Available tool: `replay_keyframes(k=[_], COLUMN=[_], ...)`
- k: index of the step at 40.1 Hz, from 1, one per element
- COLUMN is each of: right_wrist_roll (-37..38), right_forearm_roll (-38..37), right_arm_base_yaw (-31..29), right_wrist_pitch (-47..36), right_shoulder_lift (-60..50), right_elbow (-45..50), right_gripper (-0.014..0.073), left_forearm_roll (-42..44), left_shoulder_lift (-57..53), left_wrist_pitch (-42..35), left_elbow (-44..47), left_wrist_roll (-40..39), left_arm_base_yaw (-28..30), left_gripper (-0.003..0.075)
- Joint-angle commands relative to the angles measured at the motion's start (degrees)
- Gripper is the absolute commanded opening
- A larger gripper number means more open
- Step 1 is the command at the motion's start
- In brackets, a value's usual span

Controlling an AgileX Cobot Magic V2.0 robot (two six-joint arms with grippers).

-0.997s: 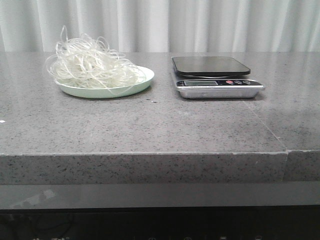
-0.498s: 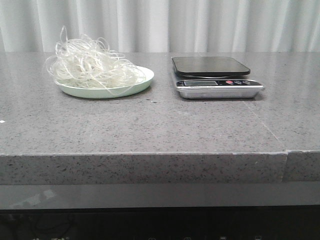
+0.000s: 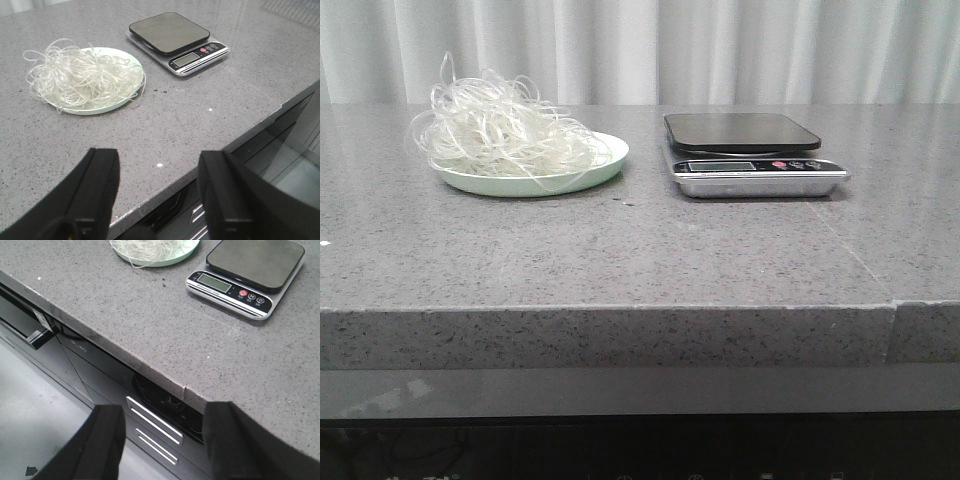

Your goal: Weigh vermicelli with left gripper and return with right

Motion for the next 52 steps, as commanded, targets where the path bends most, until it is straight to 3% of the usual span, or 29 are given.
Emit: replay_keyframes(k=[1,16,52], right_wrist_roll=[-0.02,-0.02,-0.02], right_forearm_roll=[-0.46,-0.46,-0.46], right_arm_base_yaw=[-0.29,-0.29,-0.29], right_wrist_pitch=[-3.32,-3.32,-3.55], right_shoulder_lift=[0.43,0.43,0.43], right_elbow=[-1.36,-1.36,-1.36], right_gripper=[0.0454,0.0162,0.0164], left_forearm_roll=[-0.43,-0.33,2.23], left_shoulder_lift=[0.38,0.38,-0.12], left_wrist_pitch=[-4.26,-4.26,-4.21], left_elbow=[-1.50,-1.50,-1.37], left_wrist_roll=[-0.29,-0.29,-0.29], left_arm_base_yaw=[-0.35,-0.35,-0.35], left_gripper=[0.0410,0.0151,0.0155])
